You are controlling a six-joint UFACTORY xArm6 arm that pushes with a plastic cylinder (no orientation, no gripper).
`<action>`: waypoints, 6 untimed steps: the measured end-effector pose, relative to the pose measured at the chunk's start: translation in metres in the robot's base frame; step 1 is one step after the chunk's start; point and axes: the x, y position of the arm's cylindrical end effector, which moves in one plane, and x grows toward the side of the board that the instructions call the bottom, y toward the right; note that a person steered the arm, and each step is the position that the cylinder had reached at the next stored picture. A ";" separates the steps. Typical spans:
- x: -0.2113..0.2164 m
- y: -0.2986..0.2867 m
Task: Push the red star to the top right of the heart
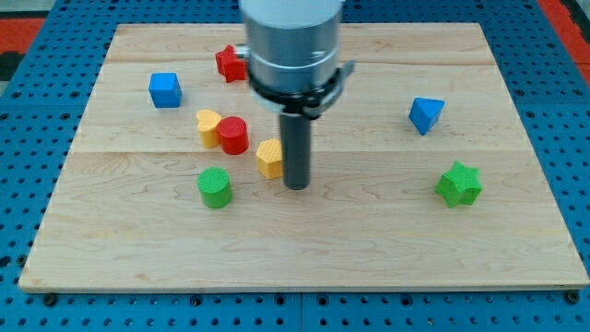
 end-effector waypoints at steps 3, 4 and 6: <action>-0.071 0.009; -0.175 -0.004; -0.228 -0.110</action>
